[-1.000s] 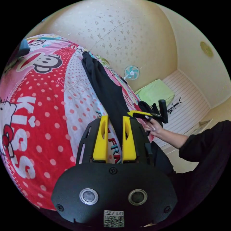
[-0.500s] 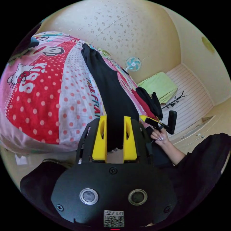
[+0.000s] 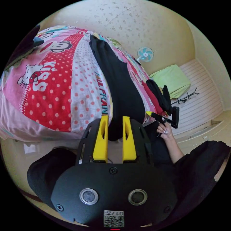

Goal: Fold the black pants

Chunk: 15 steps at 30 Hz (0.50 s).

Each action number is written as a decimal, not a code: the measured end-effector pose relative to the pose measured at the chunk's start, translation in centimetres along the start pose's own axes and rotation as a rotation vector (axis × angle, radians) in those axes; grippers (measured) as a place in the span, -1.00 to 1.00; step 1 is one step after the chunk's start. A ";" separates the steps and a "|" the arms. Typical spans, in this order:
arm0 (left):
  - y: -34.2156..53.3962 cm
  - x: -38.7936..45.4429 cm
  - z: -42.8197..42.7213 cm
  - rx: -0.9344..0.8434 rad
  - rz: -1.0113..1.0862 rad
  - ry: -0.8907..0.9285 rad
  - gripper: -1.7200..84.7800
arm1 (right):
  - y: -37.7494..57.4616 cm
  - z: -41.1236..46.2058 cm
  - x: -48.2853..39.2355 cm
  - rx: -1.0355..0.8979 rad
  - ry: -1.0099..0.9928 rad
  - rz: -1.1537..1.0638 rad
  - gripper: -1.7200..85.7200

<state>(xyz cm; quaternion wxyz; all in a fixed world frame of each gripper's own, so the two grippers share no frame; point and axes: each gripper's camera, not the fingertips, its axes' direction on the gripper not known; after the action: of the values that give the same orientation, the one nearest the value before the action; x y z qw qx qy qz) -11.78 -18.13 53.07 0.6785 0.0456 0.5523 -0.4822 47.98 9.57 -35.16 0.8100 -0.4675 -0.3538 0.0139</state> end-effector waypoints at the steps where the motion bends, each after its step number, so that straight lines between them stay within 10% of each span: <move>1: -0.5 -0.6 -1.1 0.071 -0.017 0.050 -0.69 | -0.4 -0.7 0.5 0.031 -0.034 0.007 -0.81; 9: -6.1 -3.8 1.2 -0.022 -0.127 0.252 -0.62 | -7.8 1.4 7.4 -0.209 -0.637 0.119 -0.66; 15: -3.7 -2.0 4.3 -0.103 -0.147 0.328 -0.76 | -8.9 2.1 5.2 -0.269 -0.550 0.076 -0.78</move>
<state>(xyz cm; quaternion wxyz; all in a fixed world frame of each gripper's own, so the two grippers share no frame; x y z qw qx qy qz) -11.23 -21.47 58.08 0.5438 0.0485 0.6814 -0.4874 47.88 7.92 -24.77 0.6136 -0.5621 -0.5407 0.1234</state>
